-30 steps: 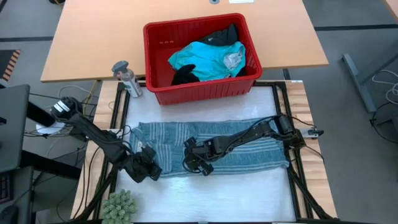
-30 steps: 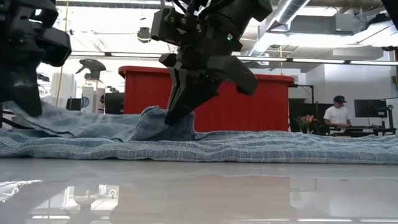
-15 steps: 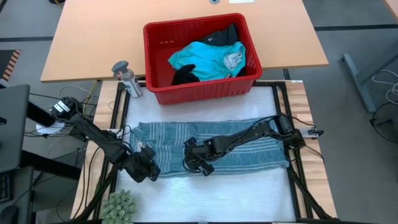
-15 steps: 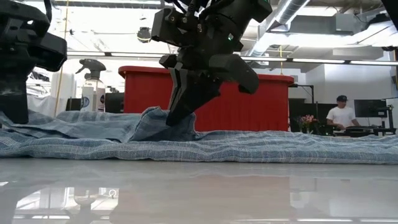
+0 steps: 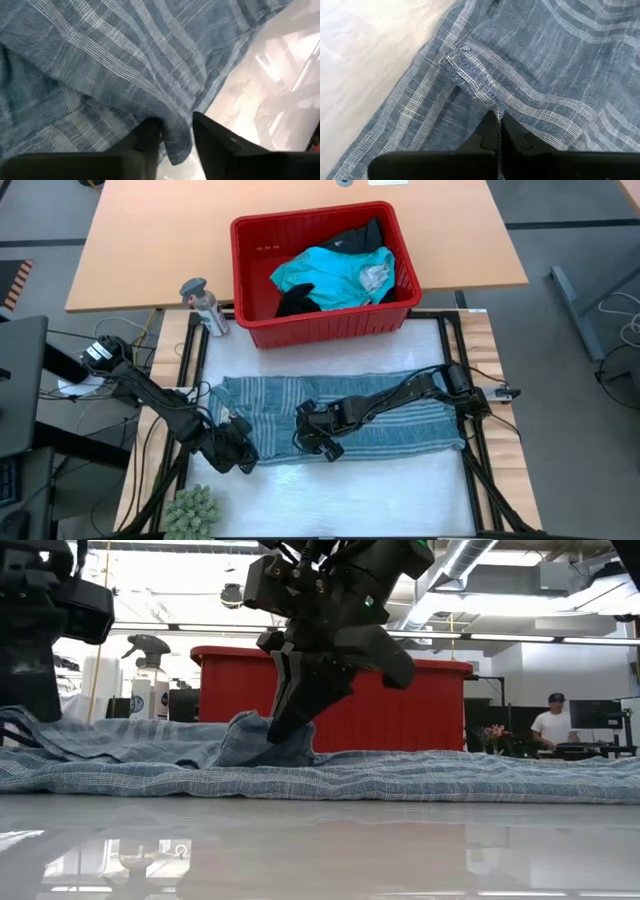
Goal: Fold Laundry from Bin
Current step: Fold the patterned blue shirt
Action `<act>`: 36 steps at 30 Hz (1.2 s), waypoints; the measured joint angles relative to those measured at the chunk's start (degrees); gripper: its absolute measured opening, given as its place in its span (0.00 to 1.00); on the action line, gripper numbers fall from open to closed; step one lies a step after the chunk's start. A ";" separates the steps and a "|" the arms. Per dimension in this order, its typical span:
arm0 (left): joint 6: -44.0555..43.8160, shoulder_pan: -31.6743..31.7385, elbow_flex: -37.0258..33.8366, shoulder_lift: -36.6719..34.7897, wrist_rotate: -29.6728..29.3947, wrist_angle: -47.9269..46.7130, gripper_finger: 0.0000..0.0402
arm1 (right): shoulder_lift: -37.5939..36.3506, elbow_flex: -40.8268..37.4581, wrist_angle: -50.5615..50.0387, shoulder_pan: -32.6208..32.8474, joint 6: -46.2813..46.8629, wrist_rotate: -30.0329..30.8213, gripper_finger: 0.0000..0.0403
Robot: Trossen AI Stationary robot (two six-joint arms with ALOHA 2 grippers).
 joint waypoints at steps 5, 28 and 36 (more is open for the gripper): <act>-1.24 0.00 0.00 0.02 3.84 -3.14 0.47 | 0.00 0.00 -0.79 -0.01 -0.02 -0.02 0.06; 4.95 3.23 0.04 -9.45 -19.97 -9.14 0.45 | 0.00 0.00 -1.11 -0.37 -0.52 0.00 0.06; 12.48 4.75 0.04 -3.15 -15.37 0.71 0.33 | 0.00 0.00 -1.01 -1.01 -0.48 0.00 0.06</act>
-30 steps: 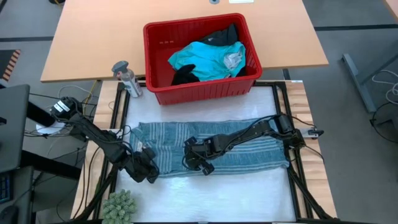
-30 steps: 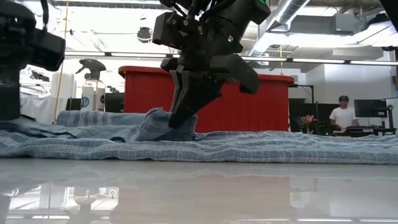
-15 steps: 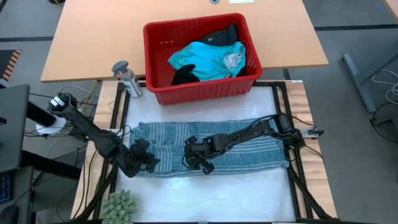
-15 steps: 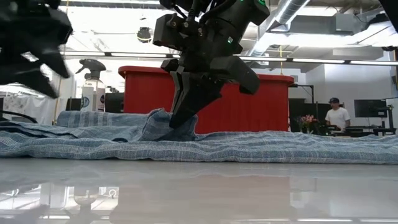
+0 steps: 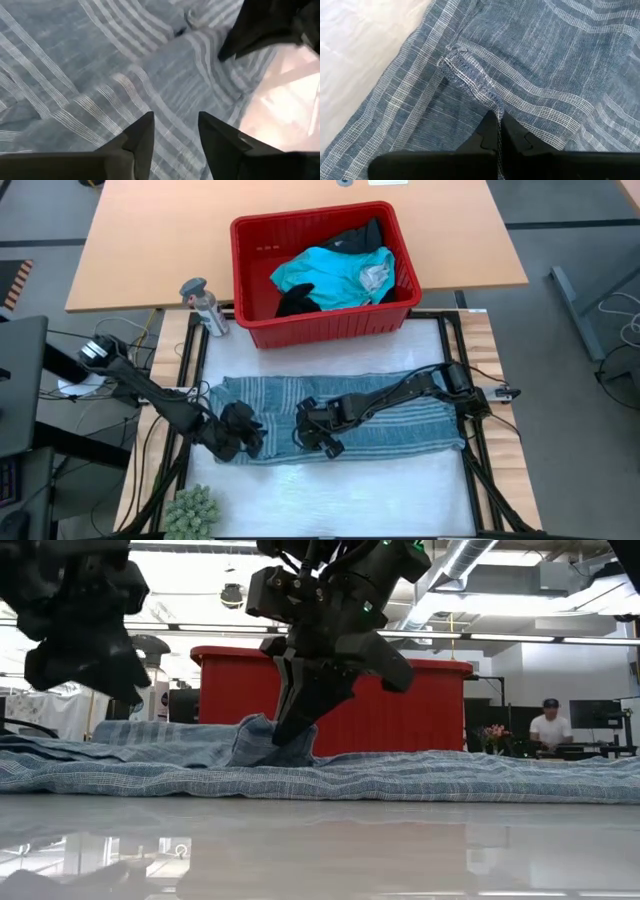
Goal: Fold Laundry from Bin
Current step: Fold the patterned blue shirt
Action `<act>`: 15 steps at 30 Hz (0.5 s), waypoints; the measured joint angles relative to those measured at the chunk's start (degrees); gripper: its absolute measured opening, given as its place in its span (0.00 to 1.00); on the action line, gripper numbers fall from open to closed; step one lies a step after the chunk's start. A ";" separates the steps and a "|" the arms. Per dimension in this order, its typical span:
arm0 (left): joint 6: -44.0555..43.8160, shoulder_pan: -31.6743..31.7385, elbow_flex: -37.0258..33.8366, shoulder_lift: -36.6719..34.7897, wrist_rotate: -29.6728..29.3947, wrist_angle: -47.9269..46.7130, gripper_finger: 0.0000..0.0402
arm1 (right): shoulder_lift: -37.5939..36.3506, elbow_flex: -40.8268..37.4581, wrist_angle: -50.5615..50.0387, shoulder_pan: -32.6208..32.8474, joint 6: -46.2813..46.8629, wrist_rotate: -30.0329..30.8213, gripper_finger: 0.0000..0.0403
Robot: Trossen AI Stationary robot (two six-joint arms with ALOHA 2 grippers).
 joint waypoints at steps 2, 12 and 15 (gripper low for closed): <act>-0.25 0.23 0.00 1.86 0.27 -1.34 0.31 | 0.00 0.00 -0.01 -0.02 0.00 0.00 0.06; 0.22 2.11 -0.02 7.12 2.22 -3.00 0.27 | 0.00 0.00 -0.28 0.22 0.20 0.00 0.08; 1.76 2.11 -0.02 7.10 4.08 -3.16 0.27 | 0.00 0.00 -0.90 0.17 1.76 -0.03 0.11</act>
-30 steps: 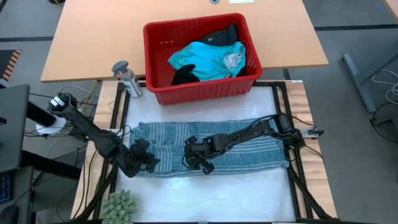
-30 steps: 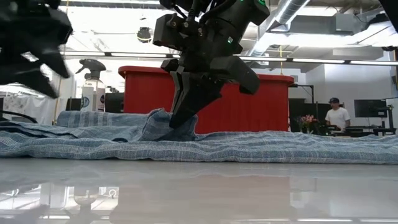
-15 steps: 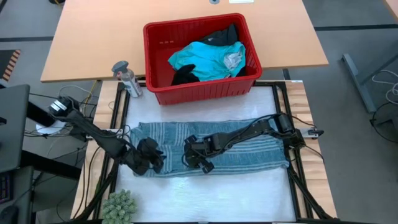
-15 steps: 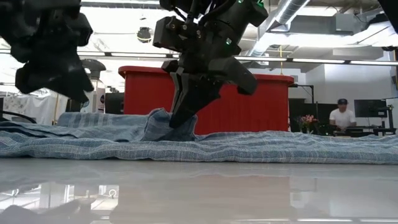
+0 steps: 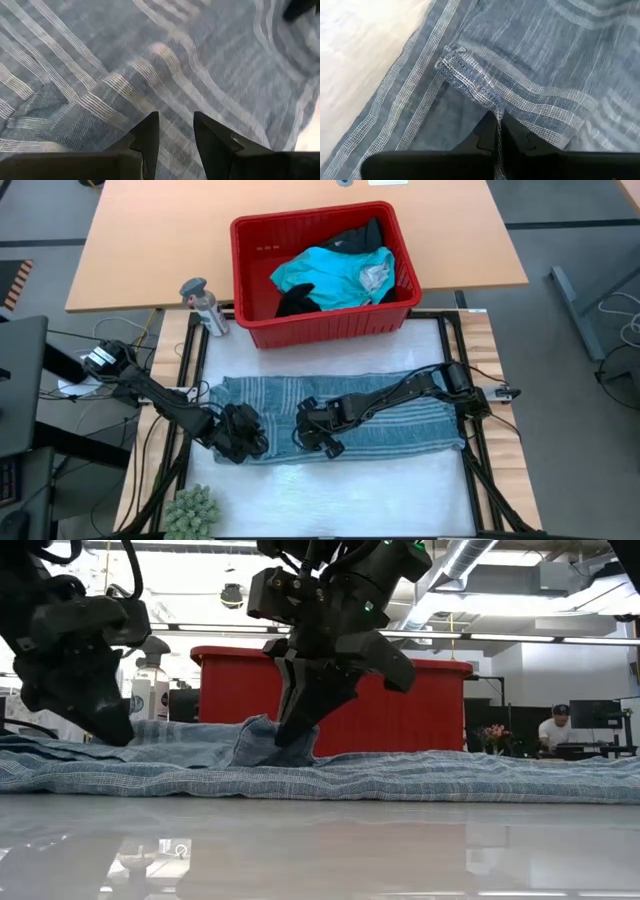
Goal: Fold Laundry from Bin
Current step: Fold the patterned blue shirt
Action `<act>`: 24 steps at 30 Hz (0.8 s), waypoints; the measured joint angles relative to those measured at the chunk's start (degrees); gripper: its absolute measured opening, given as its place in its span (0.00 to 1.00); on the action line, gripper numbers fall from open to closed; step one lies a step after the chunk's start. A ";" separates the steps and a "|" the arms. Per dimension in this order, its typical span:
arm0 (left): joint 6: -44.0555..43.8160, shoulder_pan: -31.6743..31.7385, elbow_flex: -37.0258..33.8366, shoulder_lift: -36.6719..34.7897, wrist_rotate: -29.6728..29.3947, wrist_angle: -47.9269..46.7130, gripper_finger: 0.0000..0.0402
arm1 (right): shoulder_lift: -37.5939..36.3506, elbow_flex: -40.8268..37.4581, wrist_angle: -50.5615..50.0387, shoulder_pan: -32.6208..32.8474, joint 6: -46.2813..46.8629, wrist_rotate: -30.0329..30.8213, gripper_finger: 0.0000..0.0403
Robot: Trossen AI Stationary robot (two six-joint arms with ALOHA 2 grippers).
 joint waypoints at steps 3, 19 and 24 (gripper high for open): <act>1.35 0.00 0.00 0.00 1.26 -0.14 0.27 | 0.00 0.00 -2.71 0.00 0.18 -1.19 0.13; 0.19 0.00 0.00 -0.13 2.75 -6.08 0.27 | -0.31 -0.02 -3.91 0.31 -1.49 -1.80 0.52; -0.19 0.00 0.00 -1.34 3.88 -9.18 0.27 | -1.63 0.17 -8.17 0.97 -3.07 -1.83 0.60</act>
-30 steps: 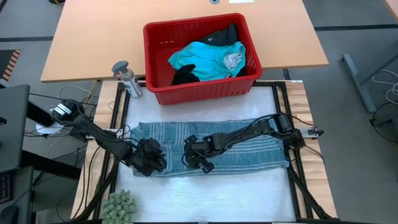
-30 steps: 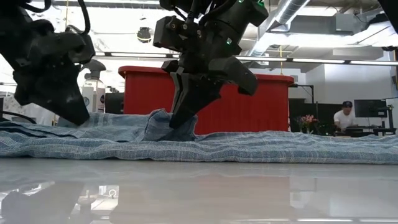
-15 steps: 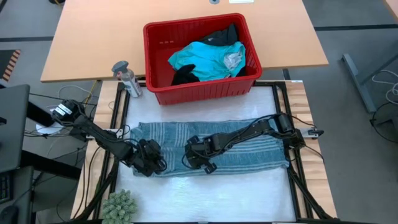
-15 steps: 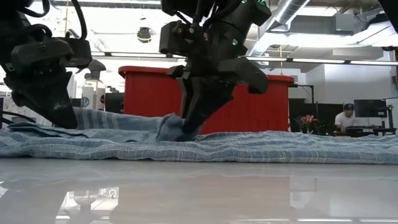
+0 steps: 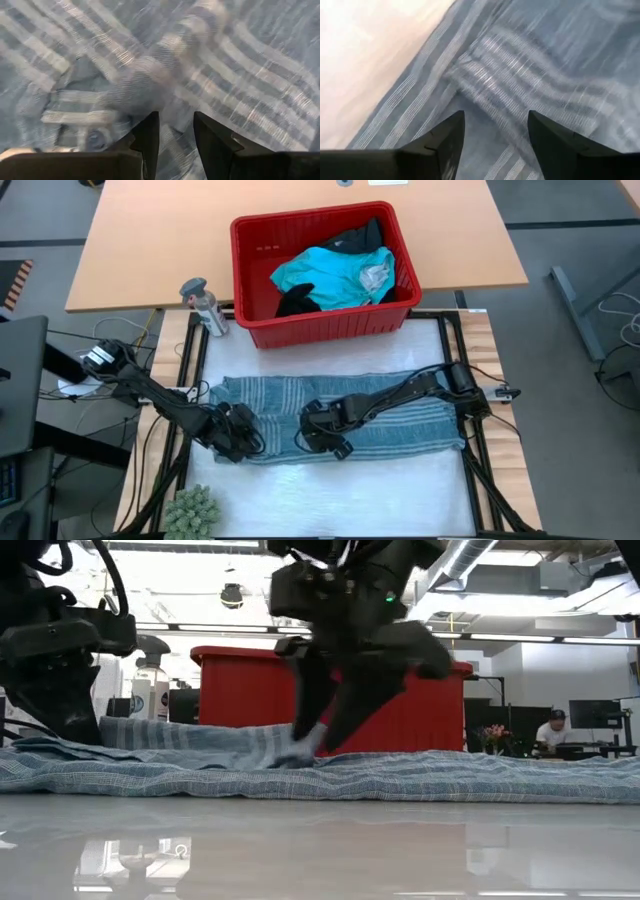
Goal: Fold Laundry from Bin
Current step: Fold the patterned blue shirt
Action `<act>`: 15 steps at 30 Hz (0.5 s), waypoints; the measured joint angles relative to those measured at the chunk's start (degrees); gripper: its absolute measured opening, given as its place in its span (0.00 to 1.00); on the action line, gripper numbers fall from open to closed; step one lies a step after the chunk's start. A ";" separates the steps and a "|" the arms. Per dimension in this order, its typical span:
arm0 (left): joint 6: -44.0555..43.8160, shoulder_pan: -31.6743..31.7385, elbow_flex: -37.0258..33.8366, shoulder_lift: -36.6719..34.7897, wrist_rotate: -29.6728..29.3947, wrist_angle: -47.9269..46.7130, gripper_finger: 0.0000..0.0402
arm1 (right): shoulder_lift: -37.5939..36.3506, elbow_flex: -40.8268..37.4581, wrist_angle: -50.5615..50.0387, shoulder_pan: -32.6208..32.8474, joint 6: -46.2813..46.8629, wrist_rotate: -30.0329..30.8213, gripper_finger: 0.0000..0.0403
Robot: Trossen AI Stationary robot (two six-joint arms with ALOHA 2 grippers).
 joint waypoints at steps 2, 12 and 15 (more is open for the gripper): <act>-0.04 0.02 0.00 -0.40 -0.11 -0.43 0.27 | -0.28 0.00 -1.08 0.12 0.44 -0.39 0.61; 3.34 -1.34 -0.07 -5.86 1.89 0.95 0.27 | -2.33 0.07 1.20 0.93 1.44 -3.85 0.58; 17.38 -5.08 -0.04 -7.65 1.98 9.18 0.27 | -2.31 0.07 4.46 2.06 0.17 -3.87 0.58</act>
